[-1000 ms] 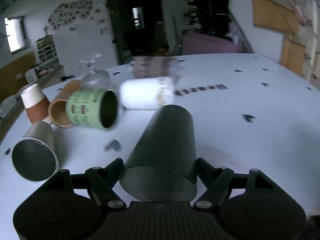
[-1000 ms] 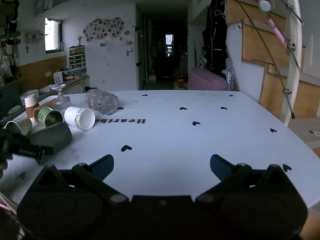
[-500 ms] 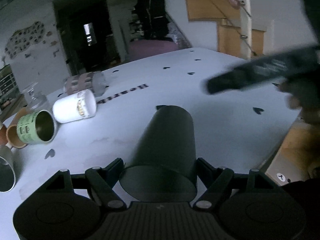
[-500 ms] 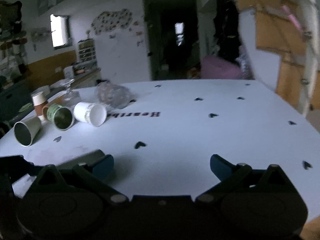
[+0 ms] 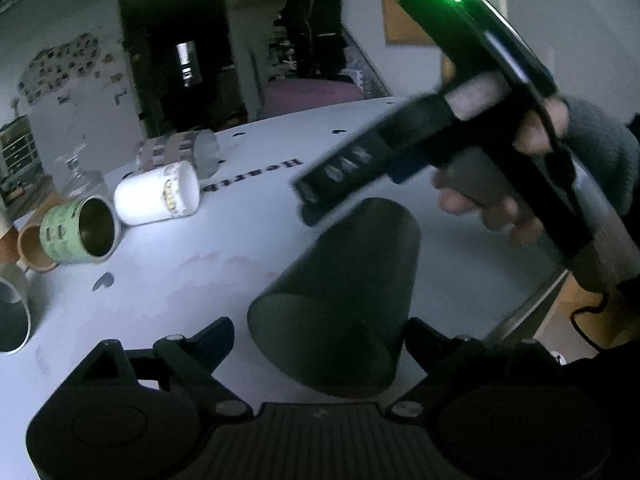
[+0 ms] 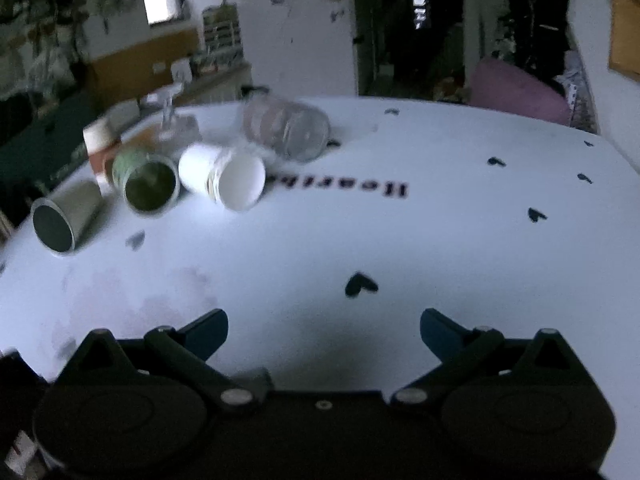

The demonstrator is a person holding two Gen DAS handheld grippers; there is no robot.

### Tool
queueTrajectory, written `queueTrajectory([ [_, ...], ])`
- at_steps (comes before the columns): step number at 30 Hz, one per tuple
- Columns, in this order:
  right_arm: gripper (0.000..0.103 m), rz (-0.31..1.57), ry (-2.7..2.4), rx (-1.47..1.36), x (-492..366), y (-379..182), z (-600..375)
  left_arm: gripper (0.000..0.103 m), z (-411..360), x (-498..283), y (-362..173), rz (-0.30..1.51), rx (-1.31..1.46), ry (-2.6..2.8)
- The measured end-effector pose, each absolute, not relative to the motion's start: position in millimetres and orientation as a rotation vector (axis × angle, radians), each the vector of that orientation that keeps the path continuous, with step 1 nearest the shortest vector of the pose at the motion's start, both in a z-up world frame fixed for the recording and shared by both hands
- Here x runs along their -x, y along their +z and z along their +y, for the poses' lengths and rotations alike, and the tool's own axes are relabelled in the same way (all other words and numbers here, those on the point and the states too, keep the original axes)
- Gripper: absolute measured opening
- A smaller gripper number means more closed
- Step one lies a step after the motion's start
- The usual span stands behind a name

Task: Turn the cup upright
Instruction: 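Lift the grey cup with the left tool while the right tool grasps its base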

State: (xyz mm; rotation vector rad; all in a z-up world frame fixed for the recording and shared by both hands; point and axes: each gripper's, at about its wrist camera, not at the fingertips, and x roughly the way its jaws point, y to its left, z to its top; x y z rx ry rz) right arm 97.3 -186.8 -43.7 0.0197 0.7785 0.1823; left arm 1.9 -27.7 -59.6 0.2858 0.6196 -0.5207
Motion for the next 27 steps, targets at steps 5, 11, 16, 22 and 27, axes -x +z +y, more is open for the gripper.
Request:
queueTrajectory([
  [5, 0.103, 0.791, 0.14, -0.047, -89.5, -48.6, -208.1, 0.094, -11.1, -8.6, -59.7, 0.627, -0.229, -0.462],
  [11, 0.103, 0.836, 0.141, -0.138, -70.0, -53.8, -235.8, 0.094, 2.6, -24.0, -60.0, 0.639, -0.139, -0.375],
  [16, 0.103, 0.855, 0.172, -0.182, -50.2, -57.9, -239.9, 0.094, 7.0, -35.0, -59.9, 0.648, -0.05, -0.337],
  [22, 0.103, 0.864, 0.184, -0.218, -39.0, -59.1, -241.1, 0.094, 13.3, -38.5, -58.2, 0.651, 0.017, -0.32],
  [27, 0.103, 0.838, 0.185, -0.36, -41.0, -46.6, -259.8, 0.094, 12.6, -29.4, -51.9, 0.626, 0.02, -0.334],
])
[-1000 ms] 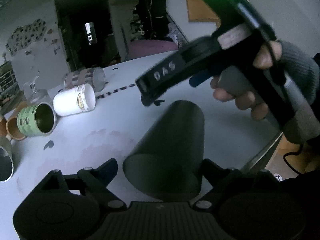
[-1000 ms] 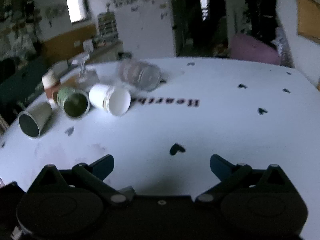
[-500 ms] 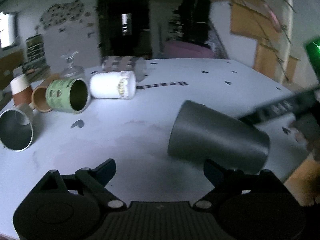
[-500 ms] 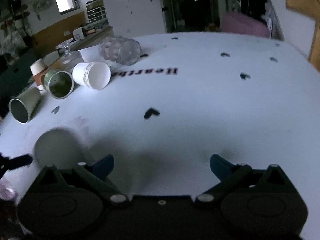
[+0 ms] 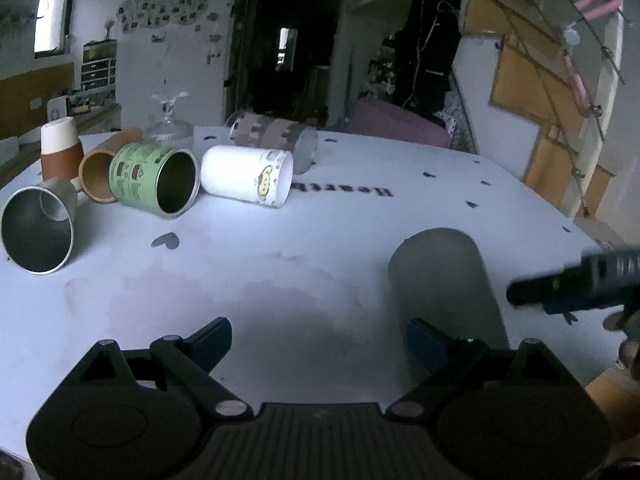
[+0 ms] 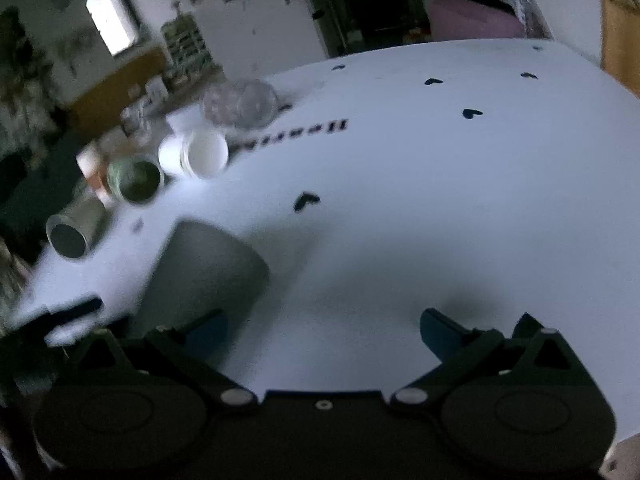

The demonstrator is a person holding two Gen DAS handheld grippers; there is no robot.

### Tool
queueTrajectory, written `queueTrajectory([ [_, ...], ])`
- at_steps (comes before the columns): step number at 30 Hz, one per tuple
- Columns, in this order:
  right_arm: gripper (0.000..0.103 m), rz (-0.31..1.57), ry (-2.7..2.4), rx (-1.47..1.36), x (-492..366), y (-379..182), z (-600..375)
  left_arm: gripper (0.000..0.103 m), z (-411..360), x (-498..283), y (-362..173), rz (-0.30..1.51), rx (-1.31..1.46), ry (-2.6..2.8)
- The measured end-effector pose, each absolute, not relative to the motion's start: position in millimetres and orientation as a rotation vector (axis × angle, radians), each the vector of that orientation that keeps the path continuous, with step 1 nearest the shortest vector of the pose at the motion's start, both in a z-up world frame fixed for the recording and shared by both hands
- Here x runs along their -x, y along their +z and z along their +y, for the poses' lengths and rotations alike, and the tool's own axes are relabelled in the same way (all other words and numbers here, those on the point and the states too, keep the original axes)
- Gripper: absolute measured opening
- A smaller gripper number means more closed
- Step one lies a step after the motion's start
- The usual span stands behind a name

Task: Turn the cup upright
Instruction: 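Lift the grey cup with the left tool while the right tool grasps its base, then rotate the grey cup upright with the right tool and lower it onto the table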

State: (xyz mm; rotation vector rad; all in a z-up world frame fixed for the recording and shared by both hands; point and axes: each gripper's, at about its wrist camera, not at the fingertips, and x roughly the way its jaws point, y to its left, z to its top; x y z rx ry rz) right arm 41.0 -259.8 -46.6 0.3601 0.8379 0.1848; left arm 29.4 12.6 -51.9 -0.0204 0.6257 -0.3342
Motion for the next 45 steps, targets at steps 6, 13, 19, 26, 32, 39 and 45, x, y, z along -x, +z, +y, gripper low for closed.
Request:
queueTrajectory([
  [6, 0.103, 0.902, 0.304, -0.543, -64.6, -38.6, -257.6, 0.094, 6.0, -23.4, -52.0, 0.622, 0.012, -0.357],
  [13, 0.093, 1.013, 0.313, -0.593, -95.5, -48.2, -238.4, 0.094, 2.8, -20.4, -52.3, 0.622, 0.001, -0.369],
  [19, 0.078, 1.064, 0.286, -0.61, -99.6, -57.1, -239.6, 0.094, 2.9, -20.0, -51.6, 0.623, 0.003, -0.366],
  [26, 0.077, 0.987, 0.299, -0.52, -89.5, -37.6, -243.1, 0.094, 3.2, -20.5, -51.2, 0.62, 0.0, -0.368],
  [32, 0.076, 0.828, 0.264, -0.347, -75.6, -8.1, -256.7, 0.094, 2.6, -20.9, -50.6, 0.616, -0.001, -0.366],
  [39, 0.075, 0.684, 0.028, -0.124, -90.7, 7.9, -295.3, 0.094, -2.0, -21.4, -51.2, 0.622, -0.006, -0.366],
  [45, 0.075, 0.609, -0.228, -0.006, -125.1, 10.6, -349.1, 0.094, -4.1, -22.7, -53.0, 0.628, -0.008, -0.368],
])
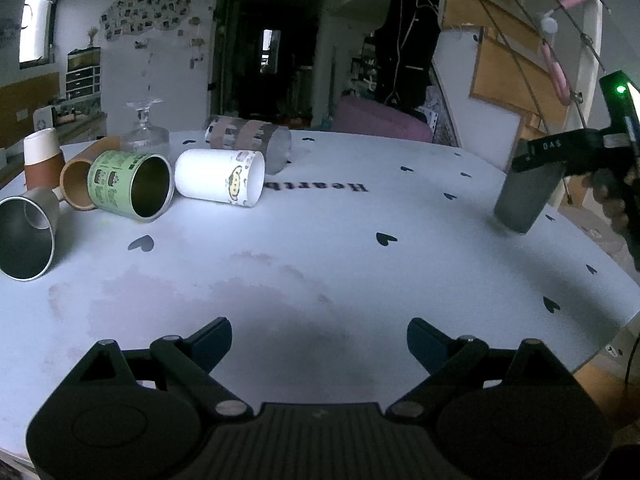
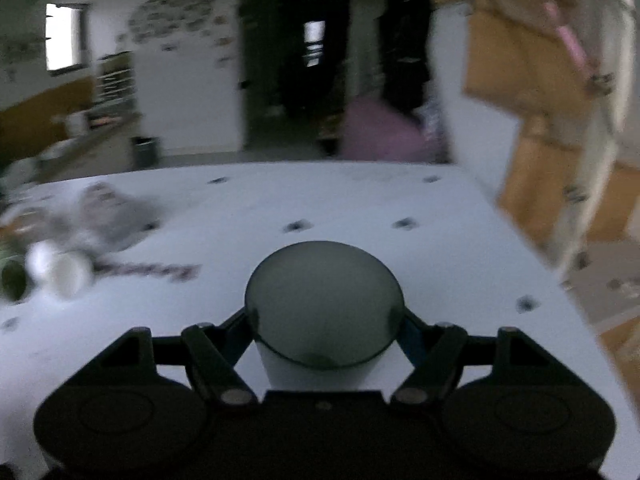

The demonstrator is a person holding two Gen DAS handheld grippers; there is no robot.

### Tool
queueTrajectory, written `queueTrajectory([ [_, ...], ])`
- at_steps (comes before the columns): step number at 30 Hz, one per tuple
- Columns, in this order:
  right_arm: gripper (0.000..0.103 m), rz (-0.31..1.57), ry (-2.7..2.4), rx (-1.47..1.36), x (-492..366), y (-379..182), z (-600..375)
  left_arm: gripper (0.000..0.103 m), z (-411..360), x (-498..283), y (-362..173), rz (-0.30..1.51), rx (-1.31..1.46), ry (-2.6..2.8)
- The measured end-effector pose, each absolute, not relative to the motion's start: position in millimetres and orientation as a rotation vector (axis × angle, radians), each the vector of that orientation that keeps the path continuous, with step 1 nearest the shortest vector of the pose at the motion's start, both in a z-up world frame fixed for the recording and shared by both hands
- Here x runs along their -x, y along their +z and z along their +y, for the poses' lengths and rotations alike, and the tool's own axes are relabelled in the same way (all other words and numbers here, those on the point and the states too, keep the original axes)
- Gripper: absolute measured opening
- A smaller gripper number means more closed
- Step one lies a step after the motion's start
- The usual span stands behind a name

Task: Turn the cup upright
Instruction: 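Rotate the grey cup upright with the right tool and lower it onto the table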

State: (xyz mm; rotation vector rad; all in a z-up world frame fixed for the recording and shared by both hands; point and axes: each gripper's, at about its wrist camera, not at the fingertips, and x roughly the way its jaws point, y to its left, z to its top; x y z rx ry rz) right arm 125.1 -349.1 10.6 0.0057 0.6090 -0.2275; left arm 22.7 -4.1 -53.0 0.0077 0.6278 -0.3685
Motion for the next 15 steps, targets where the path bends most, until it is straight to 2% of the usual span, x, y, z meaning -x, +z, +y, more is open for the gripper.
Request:
queueTrajectory([
  [8, 0.075, 0.59, -0.463, 0.001, -159.0, -3.9, -421.1, 0.094, -9.3, -24.3, -57.7, 0.635, -0.012, -0.369],
  [15, 0.076, 0.61, -0.532, -0.012, -163.0, -17.9, -446.1, 0.094, -13.2, -25.3, -59.7, 0.639, -0.017, -0.371],
])
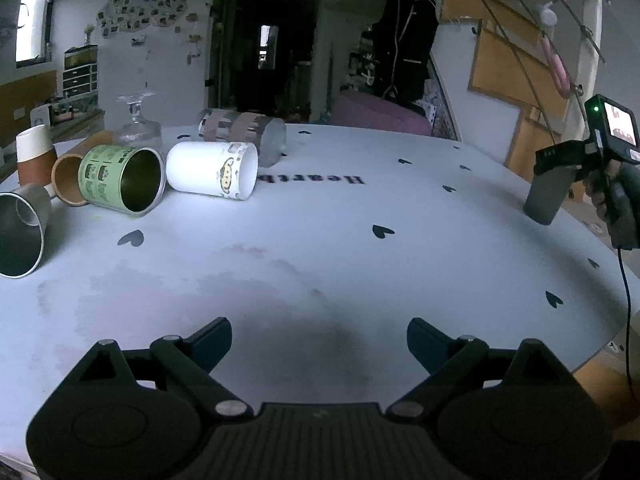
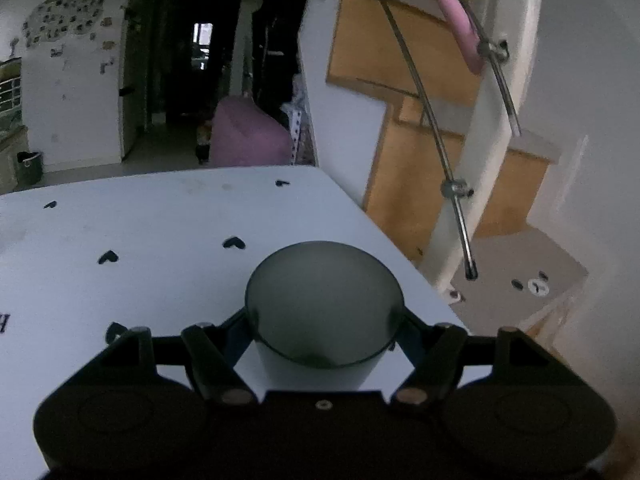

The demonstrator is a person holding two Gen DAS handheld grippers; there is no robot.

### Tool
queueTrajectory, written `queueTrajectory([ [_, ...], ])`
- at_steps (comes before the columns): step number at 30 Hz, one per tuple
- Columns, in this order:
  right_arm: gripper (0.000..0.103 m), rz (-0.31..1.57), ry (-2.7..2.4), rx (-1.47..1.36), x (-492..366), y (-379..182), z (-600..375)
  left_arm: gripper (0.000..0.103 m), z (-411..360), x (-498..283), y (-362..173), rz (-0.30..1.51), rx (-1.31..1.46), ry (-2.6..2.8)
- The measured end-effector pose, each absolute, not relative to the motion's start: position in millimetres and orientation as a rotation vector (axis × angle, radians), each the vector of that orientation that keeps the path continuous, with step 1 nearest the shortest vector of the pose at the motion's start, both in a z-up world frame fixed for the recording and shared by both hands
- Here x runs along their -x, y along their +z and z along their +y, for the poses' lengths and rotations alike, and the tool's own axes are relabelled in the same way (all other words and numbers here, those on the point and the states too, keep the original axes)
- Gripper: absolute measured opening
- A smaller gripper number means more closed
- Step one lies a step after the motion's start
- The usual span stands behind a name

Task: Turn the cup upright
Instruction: 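Rotate the grey cup upright with the right tool and lower it onto the table, then open the right tool and withdraw it from the upright grey cup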

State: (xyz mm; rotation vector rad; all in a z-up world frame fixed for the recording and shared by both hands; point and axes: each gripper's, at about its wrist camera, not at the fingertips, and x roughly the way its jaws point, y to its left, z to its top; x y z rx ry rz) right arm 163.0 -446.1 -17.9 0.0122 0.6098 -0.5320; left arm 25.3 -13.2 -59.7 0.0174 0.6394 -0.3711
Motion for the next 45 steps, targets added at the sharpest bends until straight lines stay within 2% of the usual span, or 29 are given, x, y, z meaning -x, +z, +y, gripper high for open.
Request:
queueTrajectory([
  [4, 0.076, 0.604, -0.534, -0.046, -161.6, -17.7, -449.9, 0.094, -14.6, -25.3, -60.0, 0.641, -0.019, -0.374],
  [6, 0.09, 0.604, -0.523, -0.053, -160.4, -17.4, -449.6, 0.094, -15.4, -25.1, -60.1, 0.642, -0.02, -0.376],
  [8, 0.094, 0.597, -0.525, -0.056, -158.0, -16.8, -448.7, 0.094, -15.7, -25.6, -59.7, 0.641, -0.019, -0.375],
  [16, 0.094, 0.548, -0.491, -0.103, -125.2, -13.7, -437.5, 0.095, -25.1, -31.8, -50.4, 0.613, -0.023, -0.38],
  [20, 0.094, 0.51, -0.478, -0.116, -98.8, -11.6, -423.9, 0.1, -35.0, -38.0, -38.8, 0.577, -0.029, -0.368],
  [30, 0.094, 0.445, -0.425, -0.113, -34.1, -0.8, -383.3, 0.103, -68.1, -52.7, -10.5, 0.51, -0.036, -0.407],
  [45, 0.096, 0.411, -0.369, -0.077, 25.1, 3.9, -341.2, 0.103, -110.7, -55.1, 1.6, 0.493, -0.048, -0.404],
])
